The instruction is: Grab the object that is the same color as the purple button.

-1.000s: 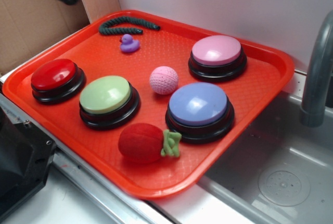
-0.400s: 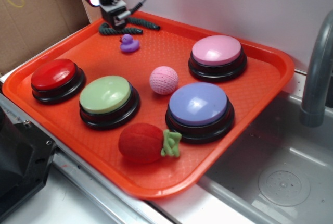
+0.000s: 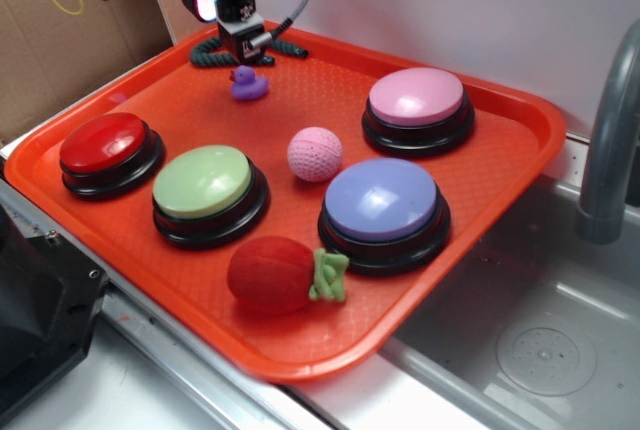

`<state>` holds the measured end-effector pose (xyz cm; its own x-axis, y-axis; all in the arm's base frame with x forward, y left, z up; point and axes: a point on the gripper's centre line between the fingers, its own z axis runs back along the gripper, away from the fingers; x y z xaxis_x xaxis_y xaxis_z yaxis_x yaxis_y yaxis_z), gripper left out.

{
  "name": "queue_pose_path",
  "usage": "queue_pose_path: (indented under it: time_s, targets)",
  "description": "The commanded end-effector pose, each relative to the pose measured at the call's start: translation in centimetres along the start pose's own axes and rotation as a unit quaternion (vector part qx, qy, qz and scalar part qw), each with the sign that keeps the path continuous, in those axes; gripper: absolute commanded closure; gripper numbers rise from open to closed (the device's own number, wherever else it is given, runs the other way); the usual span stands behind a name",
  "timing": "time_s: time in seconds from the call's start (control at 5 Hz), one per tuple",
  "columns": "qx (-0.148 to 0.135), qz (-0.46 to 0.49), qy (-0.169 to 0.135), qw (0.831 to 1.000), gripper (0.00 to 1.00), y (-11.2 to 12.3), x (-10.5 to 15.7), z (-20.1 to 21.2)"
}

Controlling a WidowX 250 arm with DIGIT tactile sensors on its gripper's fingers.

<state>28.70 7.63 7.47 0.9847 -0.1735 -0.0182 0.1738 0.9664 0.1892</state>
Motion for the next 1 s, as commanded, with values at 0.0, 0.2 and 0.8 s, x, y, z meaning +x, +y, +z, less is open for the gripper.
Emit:
queue_pose_path:
  time_s: [0.0, 0.2, 0.8]
  targets:
    - [-0.011, -0.012, 0.003, 1.000, 0.00, 1.6, 1.1, -1.9]
    - [-0.073, -0.012, 0.002, 0.997, 0.00, -0.1, 1.4, -4.1]
    - [-0.088, 0.048, -0.012, 0.995, 1.00, -0.9, -0.2, -4.4]
